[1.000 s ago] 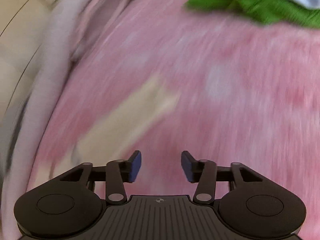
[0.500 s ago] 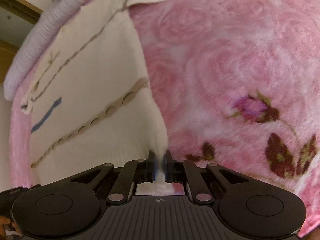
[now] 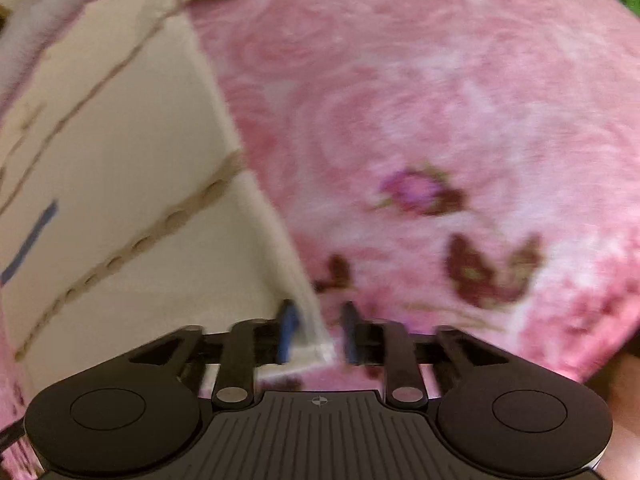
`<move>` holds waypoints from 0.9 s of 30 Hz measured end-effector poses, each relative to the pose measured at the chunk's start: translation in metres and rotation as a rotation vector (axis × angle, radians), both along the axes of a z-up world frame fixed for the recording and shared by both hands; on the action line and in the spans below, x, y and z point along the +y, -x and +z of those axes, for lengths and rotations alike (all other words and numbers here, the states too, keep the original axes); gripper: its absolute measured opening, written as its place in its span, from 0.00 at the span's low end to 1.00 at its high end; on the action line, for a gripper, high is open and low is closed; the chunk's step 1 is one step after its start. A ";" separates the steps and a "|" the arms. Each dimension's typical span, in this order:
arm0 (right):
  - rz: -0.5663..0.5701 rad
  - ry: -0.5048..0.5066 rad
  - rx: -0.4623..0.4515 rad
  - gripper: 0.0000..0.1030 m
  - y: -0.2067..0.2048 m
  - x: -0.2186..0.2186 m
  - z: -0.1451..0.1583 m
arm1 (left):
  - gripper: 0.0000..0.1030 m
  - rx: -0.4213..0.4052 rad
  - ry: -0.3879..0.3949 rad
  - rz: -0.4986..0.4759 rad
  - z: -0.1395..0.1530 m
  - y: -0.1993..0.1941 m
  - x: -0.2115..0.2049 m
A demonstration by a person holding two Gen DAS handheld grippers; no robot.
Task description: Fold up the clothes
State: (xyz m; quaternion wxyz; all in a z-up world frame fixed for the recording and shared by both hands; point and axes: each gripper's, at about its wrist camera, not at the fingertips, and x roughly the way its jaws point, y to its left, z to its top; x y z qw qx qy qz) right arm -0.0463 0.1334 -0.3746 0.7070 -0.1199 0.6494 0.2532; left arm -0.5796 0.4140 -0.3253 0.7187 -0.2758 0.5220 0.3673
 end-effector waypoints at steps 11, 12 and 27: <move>0.028 -0.156 -0.164 0.41 -0.037 0.118 0.001 | 0.38 0.100 -0.423 -0.386 -0.024 -0.153 0.089; 0.025 -0.176 -0.156 0.41 -0.039 0.127 -0.002 | 0.38 0.112 -0.466 -0.435 -0.030 -0.172 0.099; -0.147 -0.180 -0.054 0.46 -0.062 0.119 -0.026 | 0.12 0.148 -0.684 -0.381 -0.050 -0.226 0.220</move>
